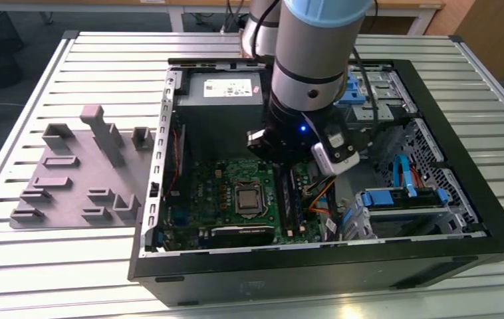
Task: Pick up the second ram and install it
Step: 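Insert the second ram into the second slot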
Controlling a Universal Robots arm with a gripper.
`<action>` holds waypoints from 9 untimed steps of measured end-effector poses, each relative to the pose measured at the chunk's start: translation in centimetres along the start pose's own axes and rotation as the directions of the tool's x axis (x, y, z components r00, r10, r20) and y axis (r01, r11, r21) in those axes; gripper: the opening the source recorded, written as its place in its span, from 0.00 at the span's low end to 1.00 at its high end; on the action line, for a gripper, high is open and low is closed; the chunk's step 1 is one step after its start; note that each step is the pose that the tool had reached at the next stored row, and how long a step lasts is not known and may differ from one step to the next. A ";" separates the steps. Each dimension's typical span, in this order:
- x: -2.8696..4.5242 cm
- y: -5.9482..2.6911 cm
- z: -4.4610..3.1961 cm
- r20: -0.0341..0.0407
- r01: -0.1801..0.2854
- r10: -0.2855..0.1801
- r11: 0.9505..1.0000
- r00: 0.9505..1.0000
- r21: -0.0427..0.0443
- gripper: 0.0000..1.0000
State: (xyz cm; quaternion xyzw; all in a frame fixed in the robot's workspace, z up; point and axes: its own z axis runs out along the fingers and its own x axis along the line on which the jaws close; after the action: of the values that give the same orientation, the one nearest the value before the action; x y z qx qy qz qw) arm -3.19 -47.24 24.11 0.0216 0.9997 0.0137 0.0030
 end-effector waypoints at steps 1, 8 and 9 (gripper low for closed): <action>-0.04 0.00 0.16 0.000 0.000 0.000 1.000 1.000 0.000 0.14; -0.14 -0.02 1.07 0.000 -0.007 0.007 1.000 1.000 0.000 0.14; -0.15 -0.02 1.22 0.000 -0.007 0.007 1.000 1.000 0.000 0.14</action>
State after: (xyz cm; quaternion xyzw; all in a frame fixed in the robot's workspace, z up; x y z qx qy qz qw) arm -3.03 -47.24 22.90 0.0253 0.9996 0.0138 0.0031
